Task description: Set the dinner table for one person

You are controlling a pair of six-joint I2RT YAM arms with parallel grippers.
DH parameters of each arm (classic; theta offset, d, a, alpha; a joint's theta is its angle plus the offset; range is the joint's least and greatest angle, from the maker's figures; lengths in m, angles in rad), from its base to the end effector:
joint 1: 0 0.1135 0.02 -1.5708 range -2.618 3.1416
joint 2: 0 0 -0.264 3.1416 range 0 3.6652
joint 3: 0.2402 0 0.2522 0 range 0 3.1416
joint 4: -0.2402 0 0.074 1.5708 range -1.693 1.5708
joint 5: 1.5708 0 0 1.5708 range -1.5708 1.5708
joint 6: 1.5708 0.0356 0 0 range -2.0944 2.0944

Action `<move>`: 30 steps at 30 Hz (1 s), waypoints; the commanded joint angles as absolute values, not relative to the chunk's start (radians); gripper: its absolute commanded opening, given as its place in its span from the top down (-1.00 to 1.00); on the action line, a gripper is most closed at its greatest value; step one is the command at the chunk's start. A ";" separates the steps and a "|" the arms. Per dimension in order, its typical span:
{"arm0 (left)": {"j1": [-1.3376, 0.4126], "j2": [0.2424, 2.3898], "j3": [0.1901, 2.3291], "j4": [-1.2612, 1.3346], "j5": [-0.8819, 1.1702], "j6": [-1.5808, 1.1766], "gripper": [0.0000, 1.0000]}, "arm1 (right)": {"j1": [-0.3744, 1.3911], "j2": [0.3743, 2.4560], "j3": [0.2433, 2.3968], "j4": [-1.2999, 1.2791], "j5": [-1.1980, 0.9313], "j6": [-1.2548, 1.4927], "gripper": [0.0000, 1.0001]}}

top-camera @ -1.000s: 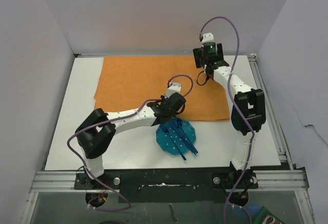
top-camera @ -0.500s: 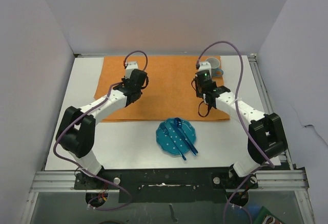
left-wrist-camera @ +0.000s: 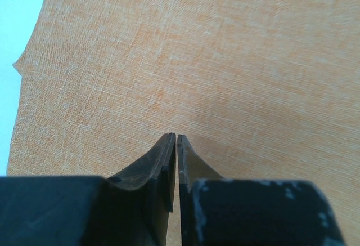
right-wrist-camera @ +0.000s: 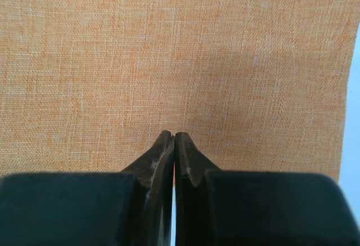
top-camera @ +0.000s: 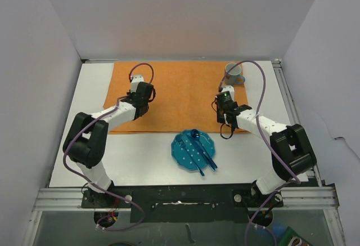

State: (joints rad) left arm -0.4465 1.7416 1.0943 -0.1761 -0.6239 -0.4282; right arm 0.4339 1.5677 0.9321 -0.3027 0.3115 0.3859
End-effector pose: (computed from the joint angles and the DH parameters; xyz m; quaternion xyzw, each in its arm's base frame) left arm 0.3395 -0.1395 0.1983 -0.1039 0.8870 0.1117 0.4358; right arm 0.2910 0.1228 0.1933 0.0257 0.9398 -0.0128 0.3405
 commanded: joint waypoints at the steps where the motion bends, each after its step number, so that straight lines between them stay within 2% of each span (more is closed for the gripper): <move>1: -0.370 1.815 1.064 -0.059 -0.605 -0.431 0.89 | 0.446 1.539 0.908 -0.271 0.304 0.446 1.00; 7: -0.329 1.927 1.113 -0.132 -0.610 -0.470 0.94 | 0.450 1.544 0.876 -0.300 0.317 0.488 1.00; 16: -0.336 1.902 1.129 -0.272 -0.593 -0.545 0.95 | 0.435 1.729 0.957 -0.335 0.348 0.500 1.00; 30: -0.521 1.749 1.109 -0.527 -0.645 -0.663 0.96 | 0.376 1.821 1.016 -0.382 0.341 0.551 1.00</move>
State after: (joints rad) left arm -0.4763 1.8240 1.1030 -0.4320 -0.6235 -0.6060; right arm 0.4107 1.7744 1.0260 -0.3347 0.3363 0.5228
